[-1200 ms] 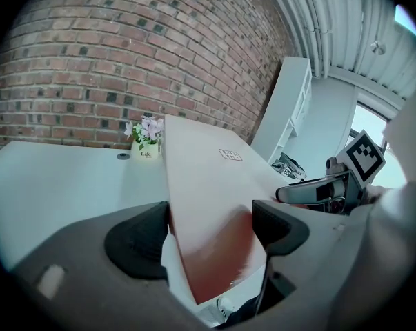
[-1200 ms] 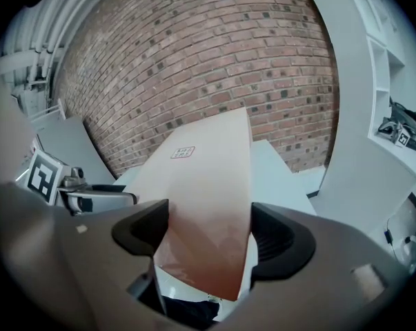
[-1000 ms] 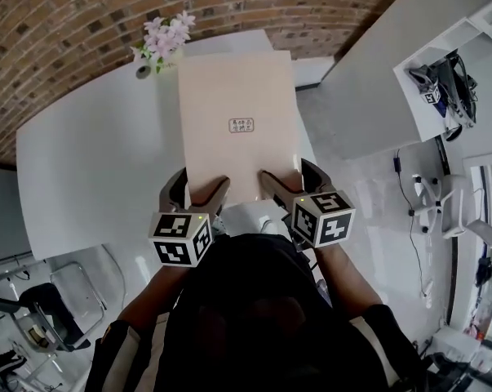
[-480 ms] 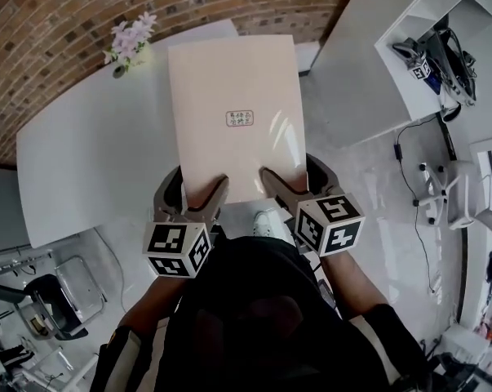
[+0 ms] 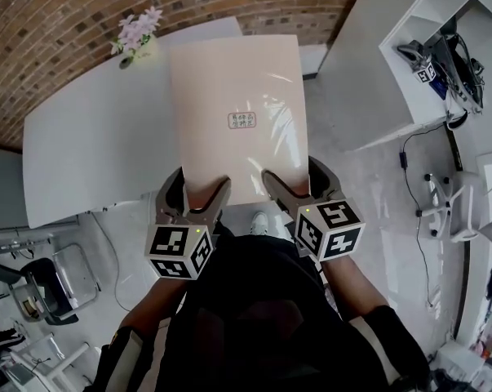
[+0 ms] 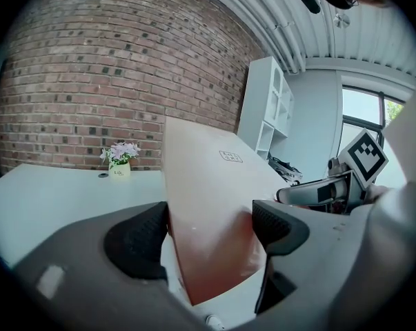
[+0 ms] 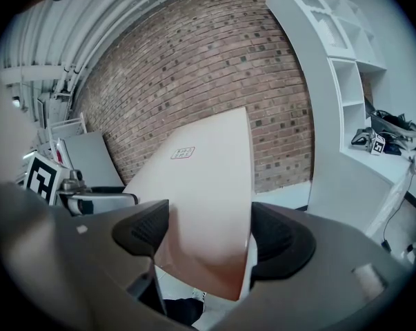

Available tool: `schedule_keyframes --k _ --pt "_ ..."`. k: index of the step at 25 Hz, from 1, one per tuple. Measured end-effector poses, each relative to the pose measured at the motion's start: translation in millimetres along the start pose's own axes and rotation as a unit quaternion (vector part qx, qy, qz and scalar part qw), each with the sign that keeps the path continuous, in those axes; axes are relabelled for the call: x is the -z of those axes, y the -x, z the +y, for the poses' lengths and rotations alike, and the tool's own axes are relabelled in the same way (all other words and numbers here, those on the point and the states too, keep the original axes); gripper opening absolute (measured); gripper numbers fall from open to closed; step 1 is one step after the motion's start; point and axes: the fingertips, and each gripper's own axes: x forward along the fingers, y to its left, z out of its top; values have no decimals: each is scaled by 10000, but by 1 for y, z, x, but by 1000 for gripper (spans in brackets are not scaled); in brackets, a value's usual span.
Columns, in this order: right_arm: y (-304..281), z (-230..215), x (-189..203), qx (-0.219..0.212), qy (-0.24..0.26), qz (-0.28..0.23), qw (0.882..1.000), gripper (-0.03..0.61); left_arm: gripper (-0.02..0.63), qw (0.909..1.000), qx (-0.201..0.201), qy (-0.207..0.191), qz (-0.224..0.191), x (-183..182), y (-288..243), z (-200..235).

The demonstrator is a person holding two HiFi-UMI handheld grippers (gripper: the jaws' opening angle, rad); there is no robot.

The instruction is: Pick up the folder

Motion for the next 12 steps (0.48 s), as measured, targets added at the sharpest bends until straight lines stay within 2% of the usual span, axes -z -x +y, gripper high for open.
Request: schedule_keyframes --k 12 --pt "12 -8 3 22 -35 -43 10000 374 390 10000 6 -38 -31 1 1 -14"
